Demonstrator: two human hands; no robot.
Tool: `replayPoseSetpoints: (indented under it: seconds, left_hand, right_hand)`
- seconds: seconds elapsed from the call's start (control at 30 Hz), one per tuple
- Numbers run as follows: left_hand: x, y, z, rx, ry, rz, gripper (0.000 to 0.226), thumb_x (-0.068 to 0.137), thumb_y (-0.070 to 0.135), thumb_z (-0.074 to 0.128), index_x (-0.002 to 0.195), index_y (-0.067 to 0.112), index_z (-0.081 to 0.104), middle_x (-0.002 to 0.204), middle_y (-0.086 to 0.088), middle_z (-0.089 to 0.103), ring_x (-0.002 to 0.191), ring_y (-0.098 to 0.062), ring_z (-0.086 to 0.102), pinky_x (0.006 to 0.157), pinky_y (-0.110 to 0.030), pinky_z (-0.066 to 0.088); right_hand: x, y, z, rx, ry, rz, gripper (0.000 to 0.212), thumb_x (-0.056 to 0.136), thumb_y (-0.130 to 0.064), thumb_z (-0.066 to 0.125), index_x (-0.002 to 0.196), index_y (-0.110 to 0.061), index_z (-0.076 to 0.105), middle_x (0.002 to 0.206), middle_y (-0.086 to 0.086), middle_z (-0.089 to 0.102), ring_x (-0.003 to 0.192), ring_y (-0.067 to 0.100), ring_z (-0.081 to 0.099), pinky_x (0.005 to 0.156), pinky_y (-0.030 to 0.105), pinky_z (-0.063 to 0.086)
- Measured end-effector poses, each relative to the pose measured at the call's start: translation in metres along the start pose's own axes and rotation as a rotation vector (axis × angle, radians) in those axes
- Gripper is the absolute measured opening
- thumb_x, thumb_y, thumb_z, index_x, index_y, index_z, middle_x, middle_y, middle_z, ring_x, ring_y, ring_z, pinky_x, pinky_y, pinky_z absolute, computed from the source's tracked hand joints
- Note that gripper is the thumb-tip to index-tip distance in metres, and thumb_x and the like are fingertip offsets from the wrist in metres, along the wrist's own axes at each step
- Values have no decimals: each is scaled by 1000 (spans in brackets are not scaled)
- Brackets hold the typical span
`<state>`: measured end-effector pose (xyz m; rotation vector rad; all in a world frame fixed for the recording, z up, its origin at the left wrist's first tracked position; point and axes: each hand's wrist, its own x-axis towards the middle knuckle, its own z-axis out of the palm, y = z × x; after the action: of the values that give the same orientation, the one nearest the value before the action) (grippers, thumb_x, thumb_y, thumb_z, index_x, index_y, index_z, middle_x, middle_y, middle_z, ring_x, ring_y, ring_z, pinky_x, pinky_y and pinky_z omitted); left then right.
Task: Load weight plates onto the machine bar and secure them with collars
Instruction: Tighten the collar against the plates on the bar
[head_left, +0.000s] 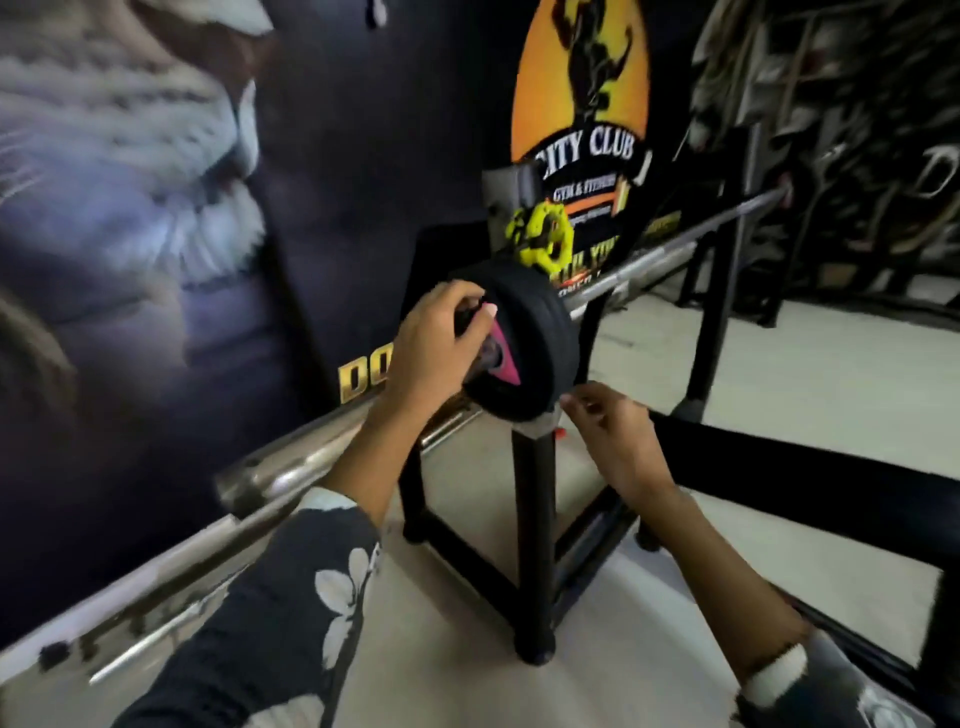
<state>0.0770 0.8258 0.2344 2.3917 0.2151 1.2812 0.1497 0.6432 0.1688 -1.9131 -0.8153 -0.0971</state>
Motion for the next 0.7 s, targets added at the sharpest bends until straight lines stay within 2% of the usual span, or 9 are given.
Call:
replayPoseSetpoints:
  seconds: [0.07, 0.17, 0.2, 0.27, 0.33, 0.47, 0.53, 0.6, 0.7]
  left_hand:
    - [33, -21, 18, 38, -22, -48, 24, 89, 30, 59, 105, 12, 61, 104, -6, 65, 99, -22, 61, 85, -34, 46]
    - [63, -51, 43, 104, -85, -108, 35, 90, 35, 58, 113, 9, 58, 113, -11, 61, 109, -27, 56, 90, -34, 42]
    - [69, -60, 50, 123, -112, -108, 39, 91, 37, 57, 117, 8, 56, 117, -13, 60, 113, -29, 53, 94, -35, 40]
    - [77, -76, 58, 118, -175, -113, 49, 93, 41, 50, 128, 7, 49, 131, -13, 53, 124, -28, 47, 103, -34, 34]
    - [79, -88, 64, 64, -231, -123, 58, 92, 52, 40, 134, 12, 44, 140, -8, 48, 131, -23, 41, 107, -29, 28]
    - [72, -101, 75, 30, -184, -96, 64, 89, 64, 29, 131, 20, 48, 134, -1, 54, 125, -15, 46, 106, -27, 33]
    - [69, -100, 77, 19, -146, -77, 61, 88, 62, 28, 128, 22, 50, 129, 2, 56, 121, -12, 48, 101, -19, 31]
    - [68, -97, 77, 9, -132, -75, 59, 88, 61, 29, 127, 22, 51, 127, 3, 57, 119, -8, 48, 98, -14, 29]
    - [68, -94, 78, -16, -120, -82, 60, 87, 62, 29, 127, 23, 51, 127, 5, 57, 117, -3, 46, 97, -18, 30]
  right_hand:
    - [39, 2, -3, 96, 69, -4, 18, 92, -27, 54, 94, -12, 63, 84, 4, 68, 73, 15, 62, 66, 25, 48]
    - [94, 4, -3, 190, 170, -12, 14, 91, -23, 55, 98, -12, 62, 84, -2, 63, 76, 3, 58, 65, 6, 43]
    - [113, 6, -2, 234, 187, -4, 15, 91, -22, 56, 100, -11, 61, 87, -1, 63, 78, 6, 59, 70, 10, 45]
    - [146, 12, 3, 304, 200, 24, 20, 91, -21, 55, 105, -7, 60, 93, 4, 63, 86, 16, 59, 79, 25, 46]
    - [180, 22, 10, 359, 185, 32, 27, 92, -24, 54, 112, -6, 57, 98, 5, 61, 92, 16, 56, 82, 29, 43]
    - [235, 40, 29, 571, 56, 182, 36, 94, -35, 48, 120, -11, 52, 104, 2, 57, 96, 18, 53, 83, 31, 43]
    - [252, 47, 34, 760, -87, 274, 36, 95, -40, 43, 116, -14, 57, 98, -2, 68, 90, 15, 63, 75, 30, 51]
    - [262, 54, 35, 978, -226, 313, 37, 96, -41, 40, 113, -14, 60, 95, 0, 74, 87, 17, 69, 76, 36, 57]
    - [269, 62, 30, 1144, -341, 286, 36, 87, -38, 45, 101, -12, 67, 94, 5, 75, 85, 20, 72, 75, 37, 58]
